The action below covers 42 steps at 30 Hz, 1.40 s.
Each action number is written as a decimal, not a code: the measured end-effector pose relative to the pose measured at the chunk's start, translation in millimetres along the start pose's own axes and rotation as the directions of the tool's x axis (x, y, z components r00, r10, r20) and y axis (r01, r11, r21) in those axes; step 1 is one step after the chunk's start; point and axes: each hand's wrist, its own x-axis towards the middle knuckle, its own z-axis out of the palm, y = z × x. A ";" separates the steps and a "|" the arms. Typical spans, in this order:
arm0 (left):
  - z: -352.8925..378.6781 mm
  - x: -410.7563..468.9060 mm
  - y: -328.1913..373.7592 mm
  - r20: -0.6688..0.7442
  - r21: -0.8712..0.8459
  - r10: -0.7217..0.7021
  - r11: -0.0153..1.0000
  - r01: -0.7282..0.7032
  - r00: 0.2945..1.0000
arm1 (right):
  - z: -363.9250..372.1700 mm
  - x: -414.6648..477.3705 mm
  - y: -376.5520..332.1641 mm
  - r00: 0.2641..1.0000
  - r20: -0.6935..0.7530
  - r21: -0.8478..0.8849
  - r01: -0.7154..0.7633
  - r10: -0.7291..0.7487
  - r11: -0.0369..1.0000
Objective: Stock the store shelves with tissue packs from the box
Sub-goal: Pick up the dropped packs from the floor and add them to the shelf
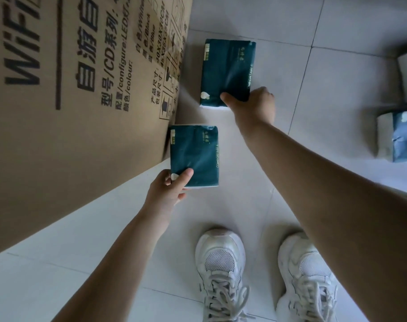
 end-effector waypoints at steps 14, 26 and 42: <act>34.0 -63.9 12.9 0.022 -0.038 -0.005 0.999 0.006 1.000 | -106.4 -85.2 26.0 0.983 -0.079 0.278 -0.140 0.168 0.950; 5.4 -185.8 36.3 0.088 -0.021 -0.001 1.000 0.003 0.996 | -197.9 -237.2 38.7 0.922 -0.261 0.376 -0.176 0.286 0.910; -49.0 -365.4 68.1 0.331 -0.104 0.128 0.990 -0.099 0.935 | -287.9 -402.5 18.7 0.941 -0.224 0.507 -0.108 0.252 0.855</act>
